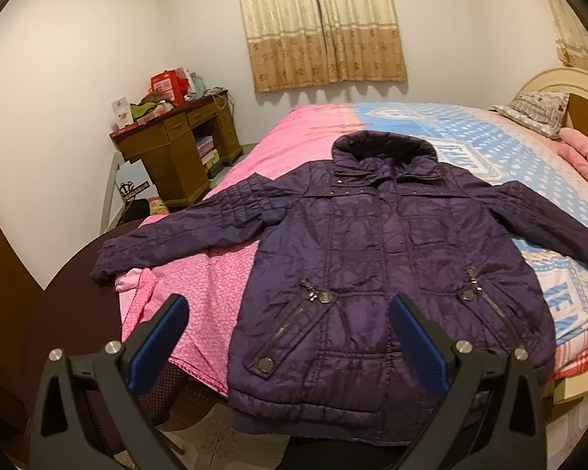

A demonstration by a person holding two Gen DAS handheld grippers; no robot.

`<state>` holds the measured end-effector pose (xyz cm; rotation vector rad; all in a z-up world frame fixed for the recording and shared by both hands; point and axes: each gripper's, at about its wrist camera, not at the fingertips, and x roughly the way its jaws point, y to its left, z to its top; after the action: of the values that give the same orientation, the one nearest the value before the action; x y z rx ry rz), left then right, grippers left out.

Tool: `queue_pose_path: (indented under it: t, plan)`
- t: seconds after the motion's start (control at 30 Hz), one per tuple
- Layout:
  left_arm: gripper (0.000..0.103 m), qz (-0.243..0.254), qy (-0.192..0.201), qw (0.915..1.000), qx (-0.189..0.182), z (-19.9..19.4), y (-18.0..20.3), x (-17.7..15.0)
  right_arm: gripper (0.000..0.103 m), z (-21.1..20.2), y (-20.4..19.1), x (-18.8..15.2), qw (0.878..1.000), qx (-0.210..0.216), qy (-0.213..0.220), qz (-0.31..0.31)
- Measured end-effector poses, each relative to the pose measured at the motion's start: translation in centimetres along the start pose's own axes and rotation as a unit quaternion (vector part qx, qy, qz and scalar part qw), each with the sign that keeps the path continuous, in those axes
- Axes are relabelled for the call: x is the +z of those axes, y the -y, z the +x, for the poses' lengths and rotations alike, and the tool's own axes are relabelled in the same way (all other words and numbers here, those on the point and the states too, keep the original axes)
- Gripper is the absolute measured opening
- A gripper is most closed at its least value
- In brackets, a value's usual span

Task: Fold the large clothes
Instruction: 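Grasp the jacket sleeve with the left gripper and lift it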

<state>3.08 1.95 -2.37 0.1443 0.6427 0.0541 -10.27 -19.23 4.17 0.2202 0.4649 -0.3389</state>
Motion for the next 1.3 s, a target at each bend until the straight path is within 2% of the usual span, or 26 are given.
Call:
queue_pose_path:
  t: [0.17,0.23,0.3,0.4,0.43,0.5,0.53,0.57,0.6,0.63,0.7,0.73,0.8,0.83,0.93,0.97,1.07,1.17,1.23,1.3]
  plan:
    - [0.103,-0.029,-0.014,0.9992,-0.026,2.7,-2.7,0.9,0.102,2.1,-0.2,0.4,0.999,0.030,-0.011,-0.006]
    - [0.103,-0.062,-0.021,0.9975,-0.028,4.6,-5.4,1.5,0.102,3.1,-0.6,0.8,0.999,0.052,-0.011,-0.011]
    - [0.103,-0.099,-0.021,0.9949,0.001,6.4,-8.6,1.8,0.102,4.1,-1.2,0.9,0.998,0.065,-0.008,-0.019]
    - [0.103,-0.137,0.004,0.9889,0.057,8.4,-13.6,2.0,0.102,6.3,-2.6,1.3,0.996,0.082,-0.021,-0.039]
    - [0.103,-0.164,0.016,0.9831,0.081,9.4,-16.4,1.8,0.102,6.9,-2.9,1.3,0.995,0.085,-0.027,-0.043]
    - [0.103,-0.210,0.024,0.9726,0.096,11.1,-20.2,1.3,0.102,8.9,-3.8,1.4,0.994,0.091,-0.048,-0.049]
    - [0.103,-0.252,0.015,0.9619,0.104,12.8,-23.2,1.0,0.102,9.9,-4.2,1.5,0.993,0.094,-0.059,-0.049]
    - [0.103,-0.275,0.003,0.9554,0.106,13.9,-25.0,0.8,0.102,10.7,-4.5,1.5,0.992,0.097,-0.069,-0.050]
    - [0.103,-0.298,-0.013,0.9480,0.110,15.4,-26.9,0.6,0.102,11.3,-4.7,1.5,0.991,0.099,-0.074,-0.050]
    - [0.102,-0.327,-0.039,0.9371,0.116,17.5,-29.2,0.3,0.102,12.1,-5.1,1.5,0.990,0.101,-0.082,-0.050]
    - [0.100,-0.357,-0.066,0.9241,0.120,19.9,-31.1,0.0,0.102,13.1,-5.5,1.2,0.989,0.102,-0.092,-0.051]
    - [0.098,-0.379,-0.083,0.9135,0.124,21.7,-32.5,-0.3,0.102,13.5,-5.7,1.1,0.989,0.102,-0.097,-0.051]
    - [0.097,-0.404,-0.099,0.9008,0.126,23.5,-33.3,-0.6,0.102,14.4,-5.7,0.9,0.988,0.098,-0.109,-0.049]
    - [0.097,-0.429,-0.109,0.8895,0.112,24.8,-34.0,-1.0,0.102,14.7,-5.5,0.9,0.988,0.095,-0.114,-0.046]
    - [0.095,-0.480,-0.125,0.8645,0.082,26.7,-34.0,-1.6,0.102,15.5,-4.6,0.9,0.988,0.084,-0.127,-0.029]
    - [0.091,-0.487,-0.127,0.8601,0.084,26.9,-33.7,-1.7,0.102,15.6,-4.3,0.9,0.988,0.081,-0.129,-0.024]
    - [0.079,-0.477,-0.118,0.8645,0.107,27.1,-32.7,-1.1,0.102,16.1,-3.4,1.0,0.989,0.068,-0.132,-0.012]
    - [0.071,-0.453,-0.115,0.8755,0.123,27.4,-31.8,-0.4,0.102,16.8,-2.6,0.9,0.989,0.058,-0.140,-0.005]
    - [0.050,-0.451,-0.108,0.8788,0.114,27.7,-32.6,-0.4,0.102,17.2,-2.2,0.7,0.988,0.054,-0.147,0.001]
    - [0.037,-0.455,-0.101,0.8773,0.113,27.5,-32.5,-0.6,0.102,17.7,-1.8,0.5,0.986,0.054,-0.156,0.008]
